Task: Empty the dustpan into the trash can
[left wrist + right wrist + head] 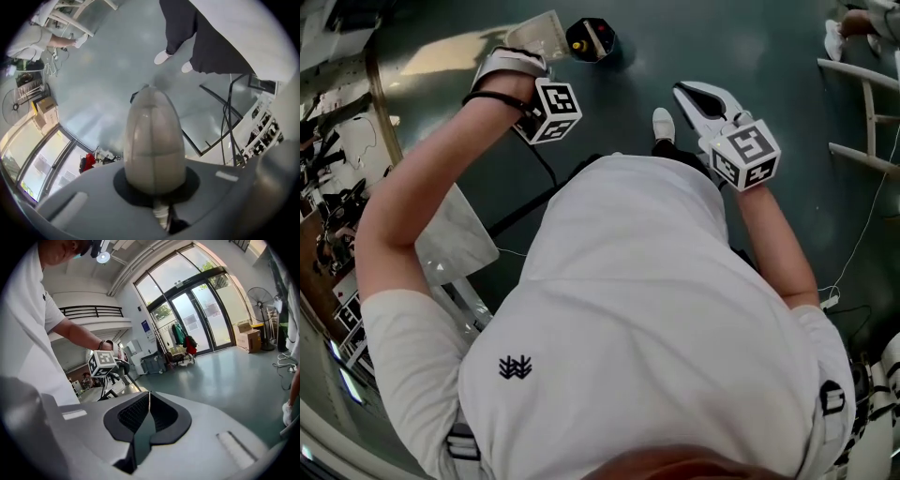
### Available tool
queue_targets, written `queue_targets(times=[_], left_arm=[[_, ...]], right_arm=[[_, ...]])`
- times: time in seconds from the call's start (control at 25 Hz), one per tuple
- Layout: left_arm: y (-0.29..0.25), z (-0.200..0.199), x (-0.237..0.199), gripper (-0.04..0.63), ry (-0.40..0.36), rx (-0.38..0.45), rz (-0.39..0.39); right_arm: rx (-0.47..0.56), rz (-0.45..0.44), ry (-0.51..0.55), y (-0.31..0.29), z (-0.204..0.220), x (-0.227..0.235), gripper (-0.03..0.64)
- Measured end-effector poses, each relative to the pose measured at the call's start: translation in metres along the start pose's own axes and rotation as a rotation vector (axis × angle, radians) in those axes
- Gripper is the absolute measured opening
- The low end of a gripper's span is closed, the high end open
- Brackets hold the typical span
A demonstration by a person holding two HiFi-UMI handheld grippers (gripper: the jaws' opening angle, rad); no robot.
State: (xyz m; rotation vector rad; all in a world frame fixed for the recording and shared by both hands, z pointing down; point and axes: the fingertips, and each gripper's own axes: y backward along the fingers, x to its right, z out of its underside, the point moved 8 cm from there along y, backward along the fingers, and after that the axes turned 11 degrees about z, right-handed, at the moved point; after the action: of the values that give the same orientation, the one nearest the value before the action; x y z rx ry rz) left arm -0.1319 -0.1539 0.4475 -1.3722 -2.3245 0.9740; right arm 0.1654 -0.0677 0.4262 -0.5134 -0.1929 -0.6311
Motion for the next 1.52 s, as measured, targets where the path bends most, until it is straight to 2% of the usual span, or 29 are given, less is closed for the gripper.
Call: queue_targets(times=[0.32, 0.48, 0.72, 1.0, 1.24, 1.36, 1.52], left_arm=[[-0.018, 0.038, 0.051, 0.057, 0.231, 0.1, 0.086], [-0.031, 0.055, 0.098, 0.057, 0.364, 0.169, 0.139], [-0.057, 0.068, 0.179, 0.057, 0.563, 0.314, 0.233], [-0.08, 0.06, 0.266, 0.056, 0.794, 0.488, 0.321], [-0.095, 0.036, 0.324, 0.057, 0.981, 0.712, 0.427], [-0.098, 0.019, 0.352, 0.057, 1.036, 0.803, 0.48], [-0.095, -0.002, 0.385, 0.057, 1.08, 0.869, 0.523]], right_arm=[[-0.037, -0.069, 0.082, -0.021, -0.008, -0.032, 0.003], [-0.055, -0.094, 0.132, -0.024, -0.014, -0.062, 0.003], [-0.075, -0.118, 0.176, -0.031, -0.009, -0.116, 0.003], [-0.094, -0.121, 0.209, -0.021, -0.001, -0.173, 0.003], [-0.121, -0.101, 0.215, -0.005, 0.022, -0.216, 0.003], [-0.123, -0.093, 0.214, 0.007, 0.036, -0.236, 0.003], [-0.133, -0.084, 0.219, 0.021, 0.052, -0.256, 0.003]])
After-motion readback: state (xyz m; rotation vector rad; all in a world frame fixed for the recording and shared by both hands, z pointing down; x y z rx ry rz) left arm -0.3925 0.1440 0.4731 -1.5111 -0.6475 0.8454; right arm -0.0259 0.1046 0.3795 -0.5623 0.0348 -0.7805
